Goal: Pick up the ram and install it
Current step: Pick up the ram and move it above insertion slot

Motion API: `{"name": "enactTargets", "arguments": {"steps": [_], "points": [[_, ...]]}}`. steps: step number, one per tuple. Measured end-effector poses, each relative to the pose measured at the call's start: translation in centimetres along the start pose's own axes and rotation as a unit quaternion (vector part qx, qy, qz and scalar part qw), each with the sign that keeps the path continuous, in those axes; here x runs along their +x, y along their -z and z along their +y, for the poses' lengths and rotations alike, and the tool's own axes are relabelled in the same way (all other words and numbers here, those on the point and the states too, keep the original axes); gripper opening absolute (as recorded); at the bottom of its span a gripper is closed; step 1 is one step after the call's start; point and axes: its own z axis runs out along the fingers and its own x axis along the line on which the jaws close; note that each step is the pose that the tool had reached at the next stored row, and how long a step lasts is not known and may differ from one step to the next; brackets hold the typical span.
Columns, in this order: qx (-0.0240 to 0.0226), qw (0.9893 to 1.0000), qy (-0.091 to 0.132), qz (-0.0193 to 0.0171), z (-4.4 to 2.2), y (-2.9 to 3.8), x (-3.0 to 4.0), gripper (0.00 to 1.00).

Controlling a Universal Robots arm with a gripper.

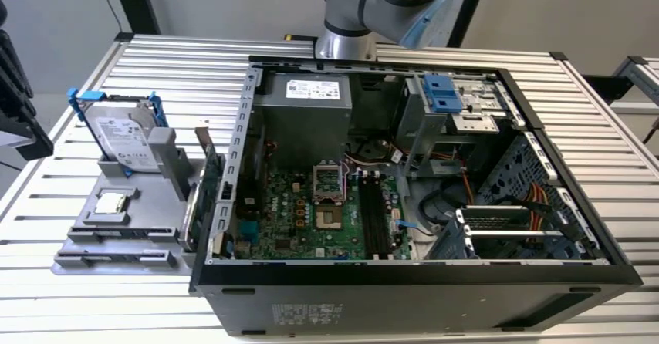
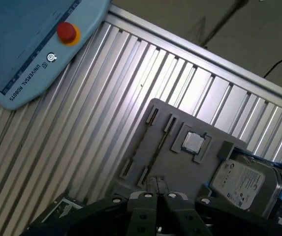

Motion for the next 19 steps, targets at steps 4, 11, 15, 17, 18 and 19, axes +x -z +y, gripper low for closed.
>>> {"name": "enactTargets", "arguments": {"steps": [4,11,15,17,18,19], "points": [[-0.0002,0.9999,0.016,0.0008,0.00,0.00,-0.01,0.00],[-0.0005,0.9993,0.037,0.0018,0.00,0.00,-0.01,0.00],[-0.0003,0.9998,0.019,0.0010,0.00,-0.01,0.00,0.00],[0.0000,1.0000,0.001,0.0001,0.01,-0.07,0.02,0.00],[0.0000,1.0000,-0.008,-0.0003,0.01,-0.10,0.02,0.00],[0.0001,0.9999,-0.017,-0.0008,0.01,-0.14,0.02,0.00]]}}
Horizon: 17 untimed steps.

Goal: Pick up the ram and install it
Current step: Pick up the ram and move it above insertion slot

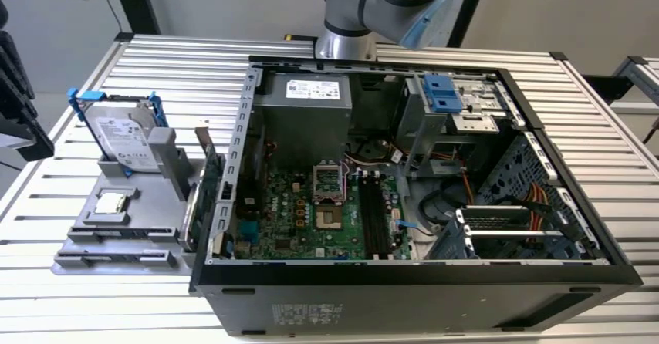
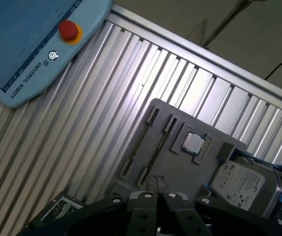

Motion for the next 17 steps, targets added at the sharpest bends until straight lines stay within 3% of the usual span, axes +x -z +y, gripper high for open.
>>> {"name": "enactTargets", "arguments": {"steps": [4,9,13,17], "points": [[0.0005,0.9993,-0.036,-0.0017,0.00,-0.11,0.01,0.00],[0.0012,0.9967,-0.082,-0.0039,-0.01,-0.30,0.03,0.00],[0.0017,0.9930,-0.118,-0.0056,-0.01,-0.51,0.05,0.00],[0.0021,0.9881,-0.154,-0.0072,-0.01,-0.66,0.06,0.00]]}}
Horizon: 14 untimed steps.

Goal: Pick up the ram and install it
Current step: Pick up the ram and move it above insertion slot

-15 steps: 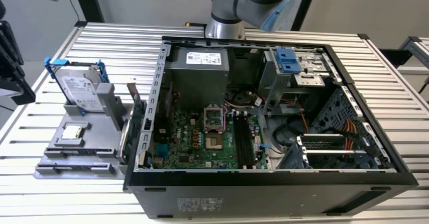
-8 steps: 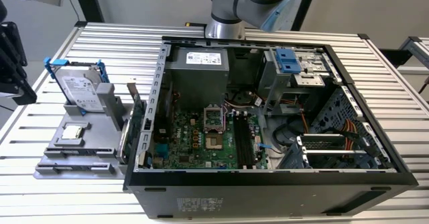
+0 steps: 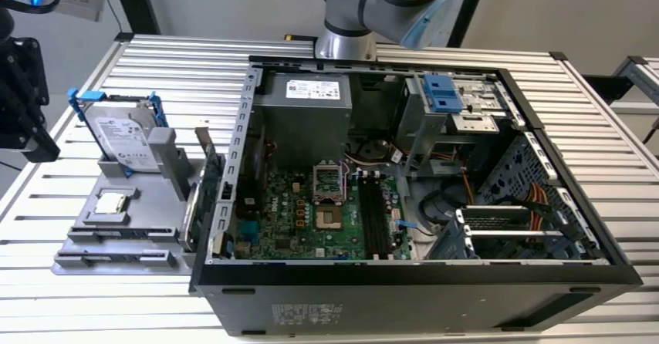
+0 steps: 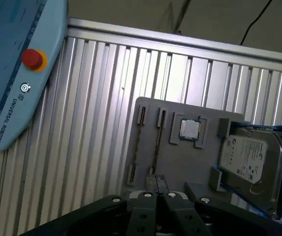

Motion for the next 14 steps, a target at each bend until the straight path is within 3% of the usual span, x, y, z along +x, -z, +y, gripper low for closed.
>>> {"name": "enactTargets", "arguments": {"steps": [7,8,14], "points": [[0.0001,1.0000,-0.007,-0.0004,0.00,-0.01,0.02,0.00],[0.0002,1.0000,-0.007,-0.0004,0.00,-0.02,0.02,1.00],[0.0002,1.0000,-0.007,-0.0005,0.00,-0.02,0.04,1.00]]}}
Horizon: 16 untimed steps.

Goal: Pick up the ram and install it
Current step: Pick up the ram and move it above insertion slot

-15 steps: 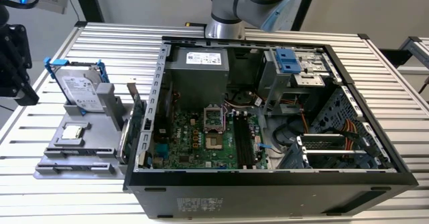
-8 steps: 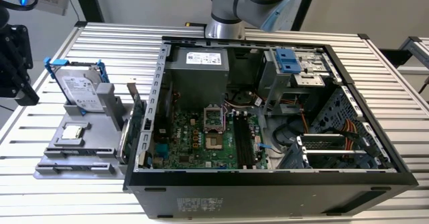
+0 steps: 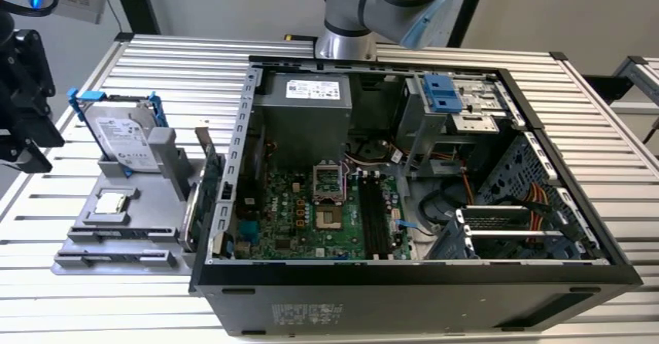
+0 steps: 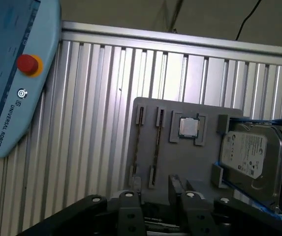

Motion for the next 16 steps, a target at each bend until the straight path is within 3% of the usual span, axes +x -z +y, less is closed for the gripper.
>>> {"name": "enactTargets", "arguments": {"steps": [3,8,11,16], "points": [[0.0011,1.0000,0.000,0.0000,0.00,-0.02,-0.01,1.00],[0.0169,0.9999,0.000,0.0018,0.00,-0.34,-0.09,1.00],[0.0194,0.9998,-0.003,0.0028,-0.01,-0.61,-0.23,1.00],[0.0194,0.9998,-0.005,0.0031,-0.01,-0.66,-0.27,1.00]]}}
